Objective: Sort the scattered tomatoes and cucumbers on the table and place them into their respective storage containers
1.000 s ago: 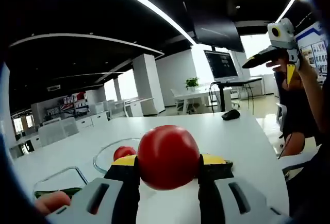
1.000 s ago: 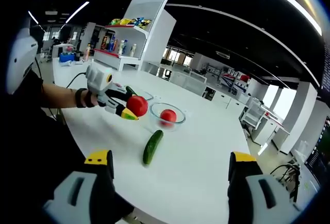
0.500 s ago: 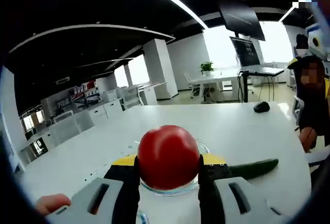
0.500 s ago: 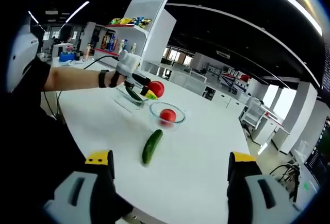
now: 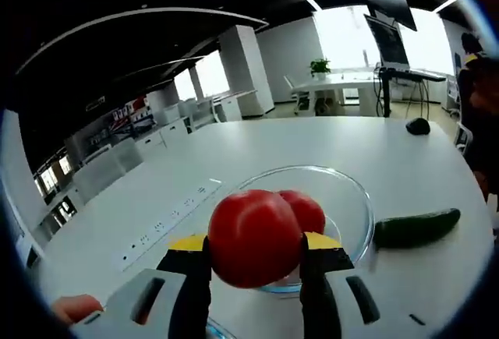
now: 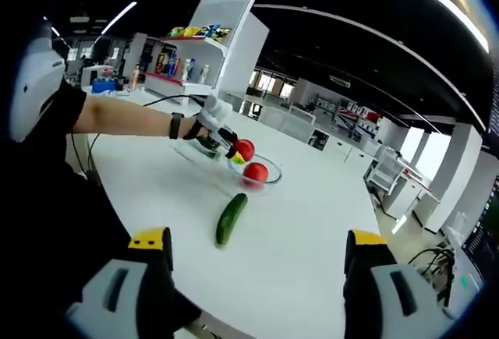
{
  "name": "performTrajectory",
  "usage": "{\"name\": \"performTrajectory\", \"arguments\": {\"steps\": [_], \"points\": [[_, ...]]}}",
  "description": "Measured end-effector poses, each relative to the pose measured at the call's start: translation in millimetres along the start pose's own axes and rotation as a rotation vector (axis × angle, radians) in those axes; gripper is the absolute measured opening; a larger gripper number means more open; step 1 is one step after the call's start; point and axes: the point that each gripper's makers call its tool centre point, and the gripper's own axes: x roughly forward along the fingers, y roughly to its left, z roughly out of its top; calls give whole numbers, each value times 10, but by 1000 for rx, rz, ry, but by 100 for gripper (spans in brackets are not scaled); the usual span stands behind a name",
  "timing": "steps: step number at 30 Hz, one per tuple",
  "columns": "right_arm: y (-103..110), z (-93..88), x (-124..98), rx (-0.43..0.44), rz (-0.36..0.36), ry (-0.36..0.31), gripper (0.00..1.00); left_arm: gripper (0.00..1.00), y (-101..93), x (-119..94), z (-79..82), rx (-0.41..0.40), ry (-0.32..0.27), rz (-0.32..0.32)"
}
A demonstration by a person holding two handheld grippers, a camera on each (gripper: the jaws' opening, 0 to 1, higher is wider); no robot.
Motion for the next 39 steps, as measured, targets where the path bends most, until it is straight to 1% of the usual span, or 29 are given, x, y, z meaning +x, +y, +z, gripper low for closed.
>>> {"name": "performTrajectory", "arguments": {"steps": [1,2,3,5,7,11,13,16,23,27,29,30,31,32,34,36,39], "points": [[-41,11,0,-1,-20,-6,86,44,-21,11,-17,4,4,0],[-66,25,-3,0,-30,-15,85,44,-20,14,-8,23,-6,12],[-79,32,-10,4,-33,-19,84,44,-15,26,-6,10,1,10],[-75,49,-11,18,-31,-30,84,44,4,66,-8,-2,0,14],[-46,49,-3,12,-24,-29,84,44,15,88,-1,2,-1,15],[1,23,21,6,-11,-20,84,44,-36,116,17,8,10,15],[8,14,29,7,-8,-18,84,45,-53,118,27,-7,12,13],[17,-10,43,7,-5,-11,83,45,-90,119,43,-55,15,5],[21,-36,59,12,-2,-7,83,46,-83,93,60,-78,12,-2],[17,-58,60,14,-4,0,83,46,-67,69,129,-79,-7,-1],[15,-52,53,14,-4,-2,83,45,-54,42,226,-82,-39,-1],[15,-49,51,14,-4,-4,83,45,-56,31,311,-106,-74,-5],[16,-45,50,14,-4,-5,83,45,-61,14,363,-129,-89,-11],[18,-44,51,14,-4,-4,83,45,-68,4,394,-141,-91,-19],[26,-41,55,11,-3,-4,83,45,-93,-1,441,-134,-101,-21],[37,-37,54,10,1,-6,83,47,-100,3,450,-126,-104,-21],[52,-48,50,9,6,-2,83,54,-132,9,432,-136,-97,-35]]}}
